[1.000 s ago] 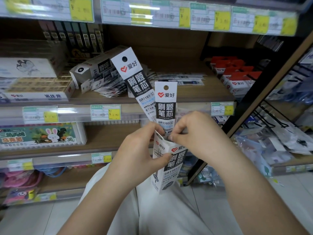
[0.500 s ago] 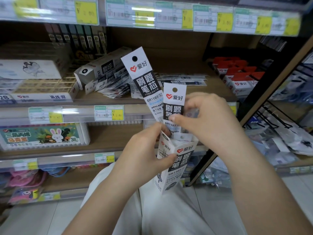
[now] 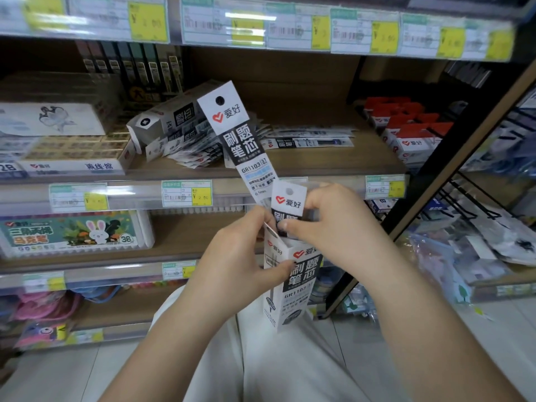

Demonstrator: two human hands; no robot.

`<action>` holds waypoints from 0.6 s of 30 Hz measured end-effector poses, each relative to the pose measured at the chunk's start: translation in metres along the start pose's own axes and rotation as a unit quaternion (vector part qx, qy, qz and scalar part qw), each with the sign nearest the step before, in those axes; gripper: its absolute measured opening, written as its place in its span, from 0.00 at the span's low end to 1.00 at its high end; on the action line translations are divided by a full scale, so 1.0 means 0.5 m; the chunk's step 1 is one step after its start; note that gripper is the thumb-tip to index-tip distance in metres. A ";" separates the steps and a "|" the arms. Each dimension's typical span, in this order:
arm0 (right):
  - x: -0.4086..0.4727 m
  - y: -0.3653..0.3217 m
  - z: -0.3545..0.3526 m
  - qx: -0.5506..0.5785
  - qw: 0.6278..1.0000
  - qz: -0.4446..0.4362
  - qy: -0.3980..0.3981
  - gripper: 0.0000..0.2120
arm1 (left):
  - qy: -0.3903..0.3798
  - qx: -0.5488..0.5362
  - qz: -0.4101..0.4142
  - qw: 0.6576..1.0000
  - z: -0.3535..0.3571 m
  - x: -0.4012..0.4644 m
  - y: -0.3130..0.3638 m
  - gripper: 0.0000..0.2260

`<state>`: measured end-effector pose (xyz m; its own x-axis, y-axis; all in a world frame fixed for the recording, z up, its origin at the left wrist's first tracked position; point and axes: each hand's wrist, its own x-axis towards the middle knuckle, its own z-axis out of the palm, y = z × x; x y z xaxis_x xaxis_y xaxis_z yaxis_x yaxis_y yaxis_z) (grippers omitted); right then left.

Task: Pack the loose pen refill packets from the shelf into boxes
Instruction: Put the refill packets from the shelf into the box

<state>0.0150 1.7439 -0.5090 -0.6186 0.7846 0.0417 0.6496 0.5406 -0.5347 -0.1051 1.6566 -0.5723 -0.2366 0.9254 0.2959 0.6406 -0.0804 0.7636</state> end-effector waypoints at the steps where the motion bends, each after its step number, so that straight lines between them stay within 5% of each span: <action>1: 0.002 0.004 0.002 -0.011 1.000 0.000 -0.005 0.10 | -0.001 0.000 0.000 1.000 0.000 0.000 0.000 0.18; 5: 0.005 0.003 -0.017 -0.035 0.997 -0.011 -0.073 0.09 | 0.003 0.002 -0.002 1.000 -0.001 -0.001 -0.003 0.18; 11: 0.019 -0.038 -0.074 0.107 0.988 -0.063 0.092 0.08 | -0.014 0.012 0.014 1.000 0.003 0.003 0.011 0.18; 18: 0.053 -0.053 -0.056 0.093 0.989 -0.100 0.058 0.08 | -0.022 0.012 0.015 1.000 0.005 0.004 0.014 0.19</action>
<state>-0.0063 1.7589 -0.4700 -0.6649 0.7031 0.2521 0.4204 0.6312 -0.6519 -0.0993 1.6589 -0.5679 -0.1860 0.9381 0.2922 0.6647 -0.0989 0.7405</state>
